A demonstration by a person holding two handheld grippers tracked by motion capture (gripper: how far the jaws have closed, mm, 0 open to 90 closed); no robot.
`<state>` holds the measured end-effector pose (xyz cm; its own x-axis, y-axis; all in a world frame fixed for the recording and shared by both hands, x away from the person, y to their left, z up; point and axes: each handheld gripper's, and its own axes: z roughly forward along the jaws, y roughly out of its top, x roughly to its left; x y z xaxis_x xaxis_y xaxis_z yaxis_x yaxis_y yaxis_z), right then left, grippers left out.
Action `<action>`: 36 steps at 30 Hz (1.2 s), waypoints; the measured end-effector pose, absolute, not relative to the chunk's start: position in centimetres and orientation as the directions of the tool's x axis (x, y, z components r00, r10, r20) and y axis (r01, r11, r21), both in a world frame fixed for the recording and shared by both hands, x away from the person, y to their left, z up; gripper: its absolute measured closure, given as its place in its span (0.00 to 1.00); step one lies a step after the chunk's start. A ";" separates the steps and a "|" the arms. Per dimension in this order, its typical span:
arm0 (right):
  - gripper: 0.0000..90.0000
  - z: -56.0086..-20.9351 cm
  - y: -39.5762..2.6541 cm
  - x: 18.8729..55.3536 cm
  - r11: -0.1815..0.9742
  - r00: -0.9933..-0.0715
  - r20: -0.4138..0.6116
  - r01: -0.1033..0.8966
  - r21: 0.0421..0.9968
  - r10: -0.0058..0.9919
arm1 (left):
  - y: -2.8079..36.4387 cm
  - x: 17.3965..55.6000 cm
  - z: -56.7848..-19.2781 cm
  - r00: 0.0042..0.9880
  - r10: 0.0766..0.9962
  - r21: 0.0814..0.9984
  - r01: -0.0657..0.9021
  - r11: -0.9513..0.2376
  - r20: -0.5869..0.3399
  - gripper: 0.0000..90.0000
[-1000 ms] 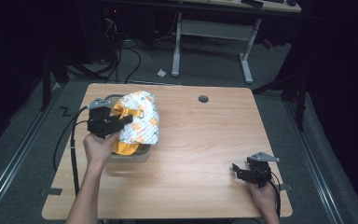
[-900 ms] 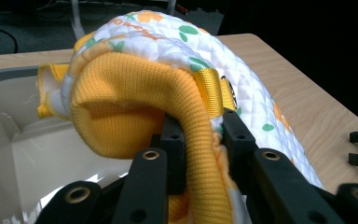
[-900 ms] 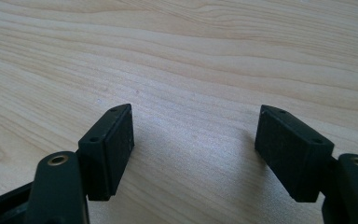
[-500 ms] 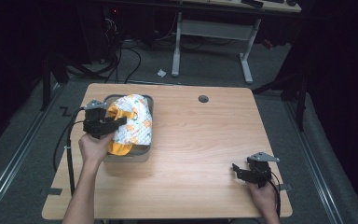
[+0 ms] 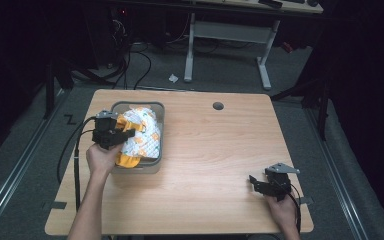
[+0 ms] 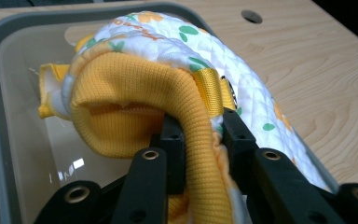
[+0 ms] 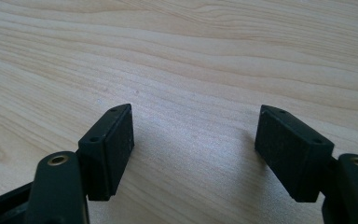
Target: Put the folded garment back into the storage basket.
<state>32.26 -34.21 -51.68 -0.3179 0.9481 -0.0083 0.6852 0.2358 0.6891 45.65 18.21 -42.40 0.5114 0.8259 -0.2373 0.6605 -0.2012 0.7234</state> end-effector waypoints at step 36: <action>0.32 -51.7 -34.2 32.3 0.236 -0.318 -0.009 0.685 0.689 0.948 | 16.0 47.7 -44.8 0.417 0.906 0.634 0.719 -0.283 -0.069 0.53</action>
<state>32.26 -34.21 -51.68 -0.3181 0.9480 -0.0090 0.6851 0.2364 0.6891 47.67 15.98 -44.75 0.4175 0.9061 -0.0689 0.7195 -0.2833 0.6341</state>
